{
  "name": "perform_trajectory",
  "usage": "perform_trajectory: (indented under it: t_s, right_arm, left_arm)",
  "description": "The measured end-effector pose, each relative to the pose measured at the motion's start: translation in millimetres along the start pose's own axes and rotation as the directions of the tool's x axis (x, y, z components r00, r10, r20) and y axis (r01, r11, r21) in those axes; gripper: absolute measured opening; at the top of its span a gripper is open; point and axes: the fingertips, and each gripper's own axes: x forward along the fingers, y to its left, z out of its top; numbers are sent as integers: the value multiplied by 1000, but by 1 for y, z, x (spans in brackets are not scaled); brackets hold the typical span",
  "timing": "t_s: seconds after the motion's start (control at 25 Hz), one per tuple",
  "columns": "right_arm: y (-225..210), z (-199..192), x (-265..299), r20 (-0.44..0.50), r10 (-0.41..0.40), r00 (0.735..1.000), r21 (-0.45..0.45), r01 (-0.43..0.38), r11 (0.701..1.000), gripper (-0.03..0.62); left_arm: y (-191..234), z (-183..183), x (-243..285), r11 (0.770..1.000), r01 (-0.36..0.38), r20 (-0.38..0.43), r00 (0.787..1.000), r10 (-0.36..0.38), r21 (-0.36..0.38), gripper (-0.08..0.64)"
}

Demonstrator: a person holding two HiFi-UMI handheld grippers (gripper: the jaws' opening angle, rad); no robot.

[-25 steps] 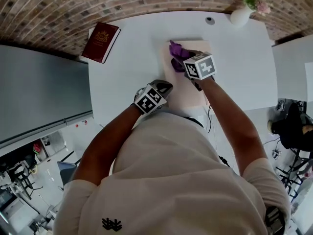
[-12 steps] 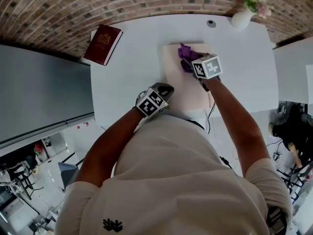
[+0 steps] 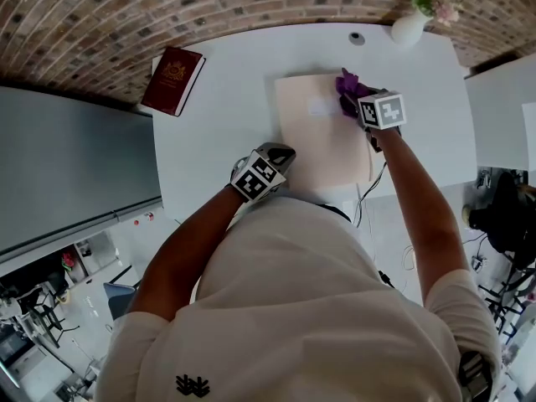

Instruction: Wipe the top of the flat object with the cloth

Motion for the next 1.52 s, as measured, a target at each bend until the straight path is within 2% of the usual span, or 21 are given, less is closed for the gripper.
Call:
perform_trajectory:
  t_s: [0.16,0.32,0.6,0.84,1.0,1.2,1.52]
  right_arm:
    - [-21,-3,-7,-3,-43,999,24,44,999,127]
    - [-14,4,-12,25,-41,999,45,40,998,126]
    - [65,37,3,93,122,988,39,-126,991,127]
    - [140,55,31,73,265,961,-24,-264,964,126]
    - [170,57,54,39,317,948,-43,-315,948,127]
    - [157,56,69,18,301,953,-29,-301,953,127]
    - [92,51,62,30,238,971,19,-239,971,127]
  left_arm:
    - [0,-1,1,1000,1,-2,1000,-1,3,25]
    - [-1,1,-1,1000,6,-2,1000,-6,5,25]
    - [0,0,0,1000,6,0,1000,-6,-1,25]
    - [-2,3,0,1000,1,-5,1000,-1,0,26]
    - [0,2,-1,1000,-5,-9,1000,5,-5,25]
    - [1,3,0,1000,-13,-10,1000,13,-15,25]
    - [2,2,3,999,-23,-3,1000,23,-30,25]
